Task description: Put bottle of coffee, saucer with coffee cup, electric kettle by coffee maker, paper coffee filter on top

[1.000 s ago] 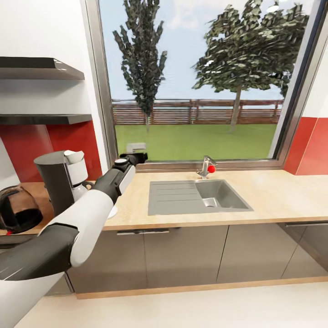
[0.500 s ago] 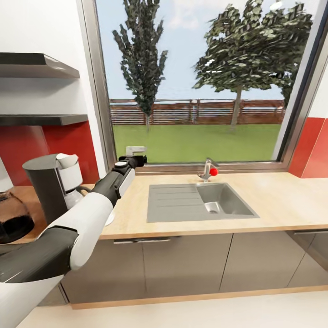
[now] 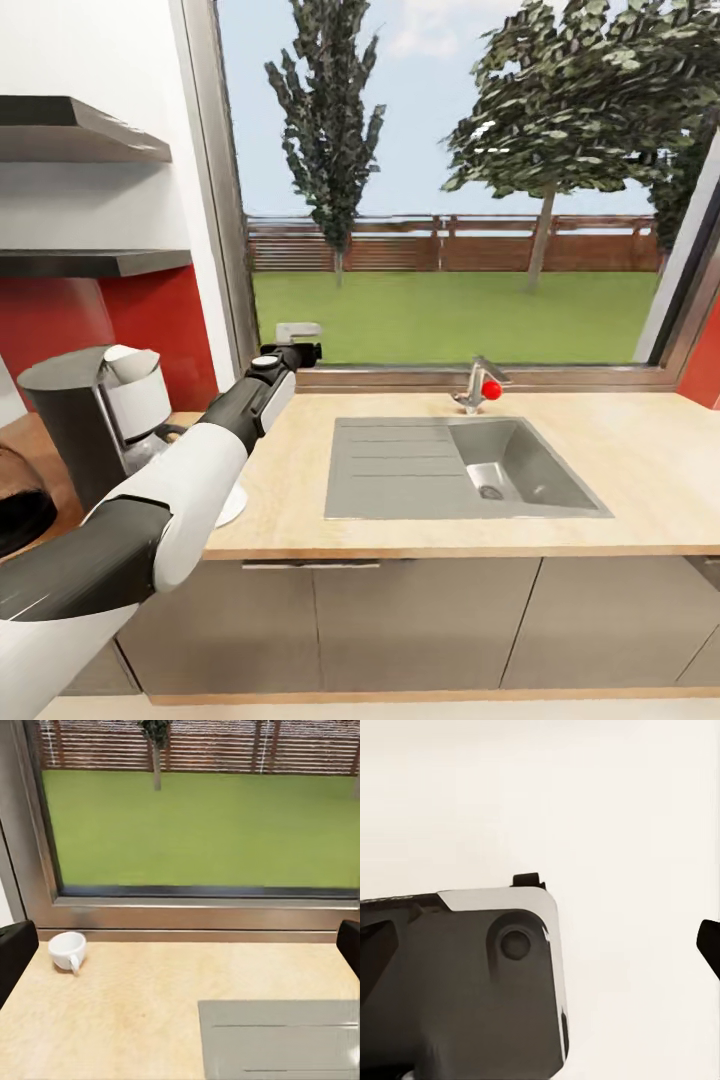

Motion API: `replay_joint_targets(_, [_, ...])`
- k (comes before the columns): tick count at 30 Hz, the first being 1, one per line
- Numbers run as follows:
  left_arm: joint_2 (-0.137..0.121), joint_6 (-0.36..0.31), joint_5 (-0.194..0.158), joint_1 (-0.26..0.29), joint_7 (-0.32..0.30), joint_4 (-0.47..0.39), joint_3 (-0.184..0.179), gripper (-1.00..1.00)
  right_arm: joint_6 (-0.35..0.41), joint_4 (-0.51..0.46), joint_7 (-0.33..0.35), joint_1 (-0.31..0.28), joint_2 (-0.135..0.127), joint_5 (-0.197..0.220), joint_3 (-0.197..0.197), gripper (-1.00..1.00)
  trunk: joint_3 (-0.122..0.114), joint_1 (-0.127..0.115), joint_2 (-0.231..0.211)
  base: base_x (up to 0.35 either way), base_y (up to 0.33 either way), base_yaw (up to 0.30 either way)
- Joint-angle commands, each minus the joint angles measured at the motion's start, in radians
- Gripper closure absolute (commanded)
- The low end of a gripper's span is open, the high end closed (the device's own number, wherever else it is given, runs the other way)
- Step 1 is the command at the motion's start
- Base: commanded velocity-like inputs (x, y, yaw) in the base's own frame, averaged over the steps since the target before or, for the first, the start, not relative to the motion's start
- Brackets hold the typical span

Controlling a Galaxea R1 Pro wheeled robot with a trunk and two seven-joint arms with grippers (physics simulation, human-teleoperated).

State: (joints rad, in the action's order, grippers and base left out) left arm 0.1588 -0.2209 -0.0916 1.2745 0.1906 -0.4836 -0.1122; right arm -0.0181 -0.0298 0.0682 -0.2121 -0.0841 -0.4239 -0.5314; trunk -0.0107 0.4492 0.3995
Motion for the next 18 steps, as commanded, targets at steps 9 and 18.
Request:
replay_joint_targets(9, [-0.001,-0.004,-0.010,0.000,0.009,0.000,-0.007,-1.00,-0.003,-0.002,0.005,0.000,-0.001,-0.008,-0.009,-1.00,0.001,0.001,0.001,0.303,-0.114,0.005])
replay_joint_targets(18, [-0.001,-0.003,-0.011,0.000,0.028,-0.006,-0.006,-1.00,0.000,-0.003,0.002,0.000,-0.002,-0.007,-0.010,-1.00,0.001,0.001,0.001,0.257,-0.004,0.011])
